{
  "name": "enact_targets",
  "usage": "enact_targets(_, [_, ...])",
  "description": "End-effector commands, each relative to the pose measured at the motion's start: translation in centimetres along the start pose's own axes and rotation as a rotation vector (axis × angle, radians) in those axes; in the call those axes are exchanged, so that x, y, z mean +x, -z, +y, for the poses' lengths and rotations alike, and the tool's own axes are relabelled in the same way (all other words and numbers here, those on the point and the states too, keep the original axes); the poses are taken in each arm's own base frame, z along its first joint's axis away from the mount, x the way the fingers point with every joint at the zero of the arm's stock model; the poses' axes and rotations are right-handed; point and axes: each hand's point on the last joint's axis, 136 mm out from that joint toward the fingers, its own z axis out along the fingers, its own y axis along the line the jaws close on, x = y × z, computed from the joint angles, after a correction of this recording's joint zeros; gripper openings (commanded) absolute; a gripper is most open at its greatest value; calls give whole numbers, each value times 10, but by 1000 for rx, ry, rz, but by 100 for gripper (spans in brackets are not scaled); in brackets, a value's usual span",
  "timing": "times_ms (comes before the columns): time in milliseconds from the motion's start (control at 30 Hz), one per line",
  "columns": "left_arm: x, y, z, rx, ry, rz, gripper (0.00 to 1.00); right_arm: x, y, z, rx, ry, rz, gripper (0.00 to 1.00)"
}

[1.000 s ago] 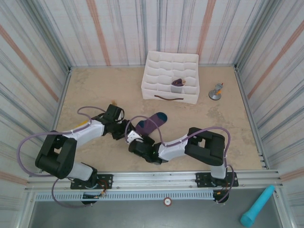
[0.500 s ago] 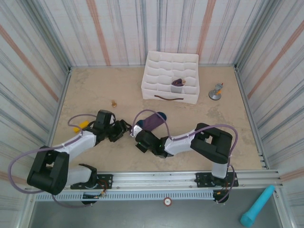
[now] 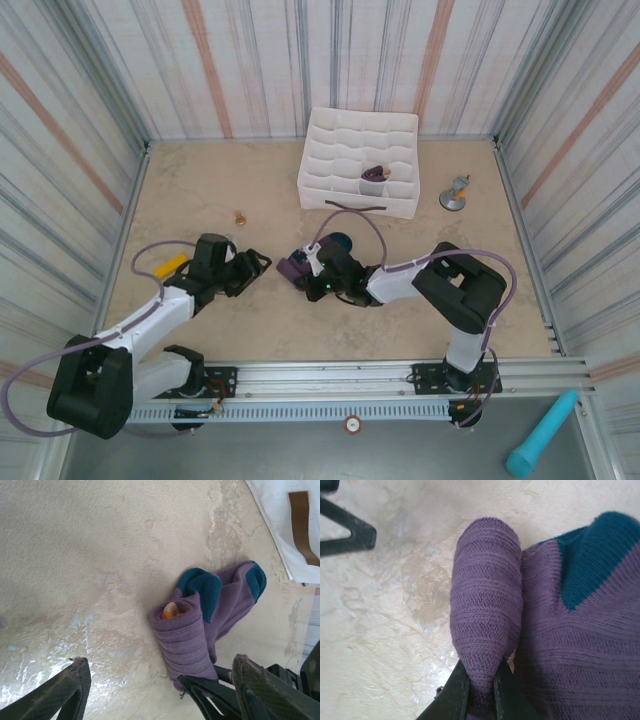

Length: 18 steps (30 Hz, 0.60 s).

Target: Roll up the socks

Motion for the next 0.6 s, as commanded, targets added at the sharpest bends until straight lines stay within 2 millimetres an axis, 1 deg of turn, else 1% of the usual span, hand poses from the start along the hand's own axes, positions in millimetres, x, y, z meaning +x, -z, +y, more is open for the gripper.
enact_targets(0, [-3, 1, 7, -23, 16, -17, 76, 53, 2, -19, -42, -263, 163, 0])
enact_targets(167, [-2, -1, 5, -15, 15, -6, 75, 54, 5, -33, -112, -442, 130, 0])
enact_targets(300, [-1, -5, 4, -5, 14, 3, 74, 58, 1, -43, -150, -553, 143, 0])
enact_targets(433, [2, -9, 2, 1, 2, 16, 71, 67, -2, -60, -113, -664, 174, 0])
enact_targets(500, [4, -12, 0, -4, -11, 20, 70, 69, -4, -63, -112, -710, 189, 0])
enact_targets(567, [7, -17, -2, -11, -28, 29, 70, 77, -5, -70, -81, -769, 228, 0])
